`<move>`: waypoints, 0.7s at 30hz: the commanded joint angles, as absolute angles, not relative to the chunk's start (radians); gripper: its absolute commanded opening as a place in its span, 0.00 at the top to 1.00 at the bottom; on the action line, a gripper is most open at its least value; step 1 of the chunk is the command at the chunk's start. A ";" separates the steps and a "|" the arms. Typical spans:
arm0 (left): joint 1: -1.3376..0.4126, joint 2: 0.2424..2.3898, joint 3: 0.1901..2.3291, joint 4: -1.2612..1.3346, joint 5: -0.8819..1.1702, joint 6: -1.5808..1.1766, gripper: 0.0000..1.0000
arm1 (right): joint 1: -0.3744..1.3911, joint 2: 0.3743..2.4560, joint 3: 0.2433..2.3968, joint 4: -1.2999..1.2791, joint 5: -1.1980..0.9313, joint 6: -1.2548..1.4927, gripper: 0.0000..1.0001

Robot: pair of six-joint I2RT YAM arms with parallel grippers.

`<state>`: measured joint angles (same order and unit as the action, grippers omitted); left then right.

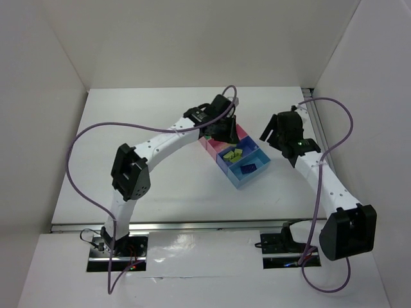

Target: Sort the legos into containers by color

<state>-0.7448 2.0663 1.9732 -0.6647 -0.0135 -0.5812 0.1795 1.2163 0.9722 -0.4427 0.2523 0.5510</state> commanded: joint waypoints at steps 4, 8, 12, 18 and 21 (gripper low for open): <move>-0.741 2.152 2.011 -0.658 0.087 -0.586 0.68 | 0.172 1.154 0.986 -0.446 0.322 0.526 0.22; -0.741 2.221 2.075 -0.684 0.127 -0.551 0.45 | 0.172 1.154 0.977 -0.427 0.310 0.515 0.22; -0.741 2.194 2.070 -0.726 0.150 -0.532 0.24 | 0.172 1.207 1.017 -0.436 0.288 0.515 0.18; -0.741 2.010 1.915 -0.709 0.052 -0.486 0.20 | 0.172 1.207 1.037 -0.488 0.363 0.534 0.00; -0.732 1.840 1.746 -0.678 0.005 -0.466 0.20 | 0.172 1.207 1.057 -0.541 0.429 0.557 0.00</move>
